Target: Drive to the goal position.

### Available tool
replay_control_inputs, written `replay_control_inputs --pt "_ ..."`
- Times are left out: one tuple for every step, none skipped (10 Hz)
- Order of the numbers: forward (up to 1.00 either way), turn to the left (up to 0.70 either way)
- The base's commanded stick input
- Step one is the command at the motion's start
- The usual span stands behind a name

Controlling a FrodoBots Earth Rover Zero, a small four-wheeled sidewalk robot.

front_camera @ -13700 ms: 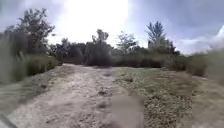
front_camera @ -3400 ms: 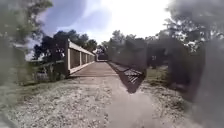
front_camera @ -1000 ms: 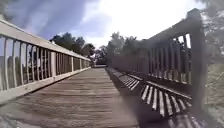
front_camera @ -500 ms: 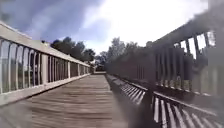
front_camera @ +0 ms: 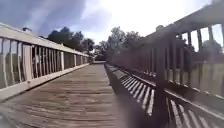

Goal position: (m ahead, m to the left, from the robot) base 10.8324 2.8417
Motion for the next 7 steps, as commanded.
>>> replay_control_inputs --pt "0.85 0.0" --pt "0.85 0.0" --pt "0.85 0.0" --pt "0.85 0.0" --pt "0.85 0.0" --pt "0.85 0.0" --pt "0.85 0.0"
